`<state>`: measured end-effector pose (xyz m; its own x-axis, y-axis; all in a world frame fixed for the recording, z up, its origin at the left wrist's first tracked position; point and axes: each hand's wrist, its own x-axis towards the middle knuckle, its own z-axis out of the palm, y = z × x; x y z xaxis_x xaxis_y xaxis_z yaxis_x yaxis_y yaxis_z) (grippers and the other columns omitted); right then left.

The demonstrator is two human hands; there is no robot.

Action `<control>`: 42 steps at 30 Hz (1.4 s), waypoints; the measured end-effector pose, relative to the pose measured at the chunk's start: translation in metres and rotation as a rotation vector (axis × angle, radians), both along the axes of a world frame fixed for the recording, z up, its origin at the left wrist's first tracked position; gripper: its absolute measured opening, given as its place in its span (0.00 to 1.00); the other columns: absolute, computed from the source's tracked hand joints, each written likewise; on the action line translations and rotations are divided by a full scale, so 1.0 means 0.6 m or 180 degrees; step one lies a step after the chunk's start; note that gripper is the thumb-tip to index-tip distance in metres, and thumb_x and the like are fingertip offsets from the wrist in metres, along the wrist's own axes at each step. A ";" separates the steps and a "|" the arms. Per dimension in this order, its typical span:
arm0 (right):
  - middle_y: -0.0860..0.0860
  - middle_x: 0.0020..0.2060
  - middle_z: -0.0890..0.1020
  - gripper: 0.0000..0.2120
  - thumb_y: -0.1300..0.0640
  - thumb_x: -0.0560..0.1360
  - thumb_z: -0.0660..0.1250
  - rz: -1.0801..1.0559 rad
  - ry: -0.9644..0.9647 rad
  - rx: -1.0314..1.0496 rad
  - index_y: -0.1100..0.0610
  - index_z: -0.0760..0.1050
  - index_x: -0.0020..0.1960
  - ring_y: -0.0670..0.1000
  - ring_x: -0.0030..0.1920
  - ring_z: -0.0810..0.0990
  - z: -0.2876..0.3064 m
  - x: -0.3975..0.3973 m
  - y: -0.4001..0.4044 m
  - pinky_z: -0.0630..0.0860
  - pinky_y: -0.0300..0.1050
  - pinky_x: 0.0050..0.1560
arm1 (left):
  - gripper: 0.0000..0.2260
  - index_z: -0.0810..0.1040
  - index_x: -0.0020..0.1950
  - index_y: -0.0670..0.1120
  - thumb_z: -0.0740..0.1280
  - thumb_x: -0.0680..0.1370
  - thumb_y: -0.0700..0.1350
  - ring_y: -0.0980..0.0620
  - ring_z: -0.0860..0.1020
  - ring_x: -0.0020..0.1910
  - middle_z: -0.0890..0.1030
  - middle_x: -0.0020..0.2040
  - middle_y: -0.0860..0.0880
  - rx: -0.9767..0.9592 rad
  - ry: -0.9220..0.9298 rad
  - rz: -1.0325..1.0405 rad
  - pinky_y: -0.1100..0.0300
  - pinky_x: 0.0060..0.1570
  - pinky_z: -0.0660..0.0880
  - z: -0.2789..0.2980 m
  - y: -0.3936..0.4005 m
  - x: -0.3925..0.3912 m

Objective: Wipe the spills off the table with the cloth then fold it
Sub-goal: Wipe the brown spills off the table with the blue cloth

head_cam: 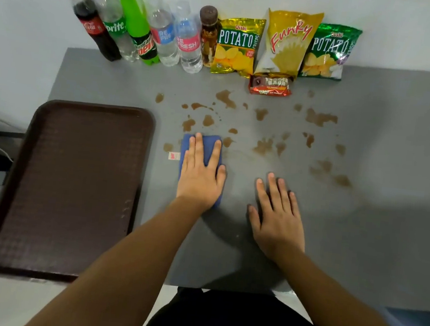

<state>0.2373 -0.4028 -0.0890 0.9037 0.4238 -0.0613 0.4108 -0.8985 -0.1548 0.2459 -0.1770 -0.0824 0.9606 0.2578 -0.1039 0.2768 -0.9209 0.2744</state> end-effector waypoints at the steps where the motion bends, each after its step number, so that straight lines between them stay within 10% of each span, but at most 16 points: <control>1: 0.52 0.84 0.54 0.32 0.40 0.83 0.53 -0.0010 -0.0050 0.0027 0.49 0.53 0.84 0.54 0.84 0.50 -0.002 0.000 0.000 0.50 0.56 0.82 | 0.28 0.54 0.85 0.49 0.55 0.86 0.55 0.37 0.46 0.84 0.48 0.84 0.37 0.0017 -0.0049 -0.0061 0.43 0.82 0.47 0.000 -0.006 -0.002; 13: 0.55 0.84 0.54 0.31 0.43 0.84 0.53 0.0099 -0.0564 0.0313 0.52 0.53 0.84 0.56 0.84 0.52 -0.028 -0.001 -0.005 0.55 0.60 0.81 | 0.29 0.53 0.85 0.53 0.52 0.85 0.59 0.43 0.46 0.84 0.49 0.85 0.43 0.0140 0.0019 -0.0176 0.46 0.81 0.50 -0.002 0.006 -0.177; 27: 0.55 0.83 0.56 0.31 0.43 0.84 0.55 0.0049 -0.0454 0.0230 0.52 0.55 0.84 0.56 0.84 0.52 -0.016 -0.003 -0.003 0.57 0.60 0.80 | 0.28 0.56 0.85 0.52 0.52 0.85 0.57 0.39 0.54 0.83 0.56 0.84 0.41 0.0094 -0.0237 -0.0080 0.43 0.81 0.54 -0.005 0.101 0.036; 42: 0.54 0.84 0.52 0.32 0.42 0.83 0.52 0.0057 -0.0026 0.0028 0.52 0.51 0.84 0.57 0.84 0.50 -0.001 0.002 0.000 0.53 0.59 0.82 | 0.29 0.55 0.85 0.51 0.54 0.85 0.57 0.38 0.54 0.83 0.54 0.84 0.40 0.0189 -0.0256 -0.0108 0.44 0.80 0.56 -0.004 0.072 -0.063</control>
